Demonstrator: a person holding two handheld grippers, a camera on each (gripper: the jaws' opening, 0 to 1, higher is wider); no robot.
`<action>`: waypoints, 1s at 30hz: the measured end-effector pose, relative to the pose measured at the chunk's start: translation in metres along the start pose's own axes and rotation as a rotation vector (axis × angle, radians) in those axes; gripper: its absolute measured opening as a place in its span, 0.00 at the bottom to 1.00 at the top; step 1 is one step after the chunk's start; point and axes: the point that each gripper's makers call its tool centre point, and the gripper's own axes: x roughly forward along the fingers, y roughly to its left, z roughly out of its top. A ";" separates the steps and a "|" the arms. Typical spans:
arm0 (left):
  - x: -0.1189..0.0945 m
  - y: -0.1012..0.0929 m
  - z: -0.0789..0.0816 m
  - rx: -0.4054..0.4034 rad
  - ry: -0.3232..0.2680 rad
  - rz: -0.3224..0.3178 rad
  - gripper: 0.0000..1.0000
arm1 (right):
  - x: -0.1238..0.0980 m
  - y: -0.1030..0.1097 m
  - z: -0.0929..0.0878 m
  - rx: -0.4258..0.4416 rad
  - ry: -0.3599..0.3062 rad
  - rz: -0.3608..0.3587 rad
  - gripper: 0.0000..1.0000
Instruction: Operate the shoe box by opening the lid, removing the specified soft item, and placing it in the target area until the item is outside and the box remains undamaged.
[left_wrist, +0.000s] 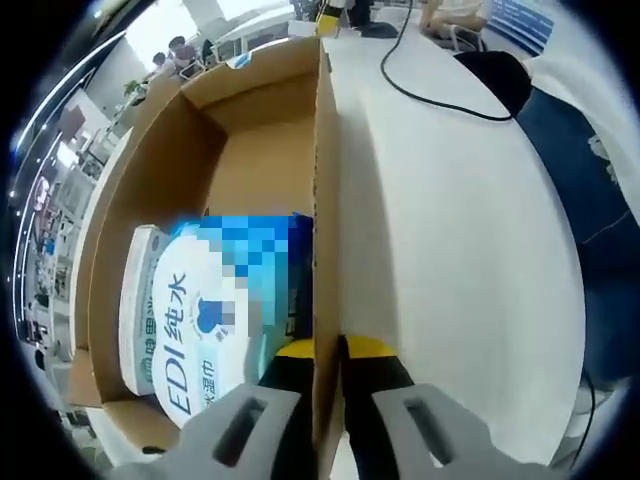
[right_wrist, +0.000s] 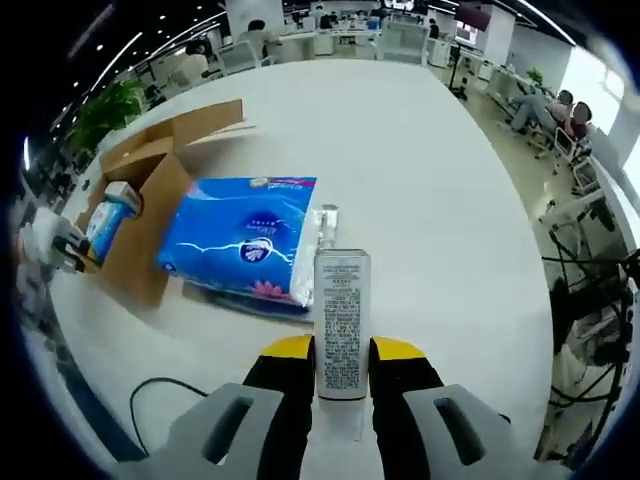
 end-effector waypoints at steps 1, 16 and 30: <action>0.000 0.000 0.000 -0.001 -0.003 -0.001 0.03 | 0.002 -0.003 -0.002 0.004 0.006 -0.004 0.19; 0.000 0.000 0.001 -0.005 -0.005 -0.002 0.03 | 0.016 -0.012 -0.017 0.033 0.051 -0.015 0.19; 0.000 0.001 0.001 -0.008 -0.003 0.000 0.03 | 0.023 -0.011 -0.020 0.027 0.044 -0.015 0.19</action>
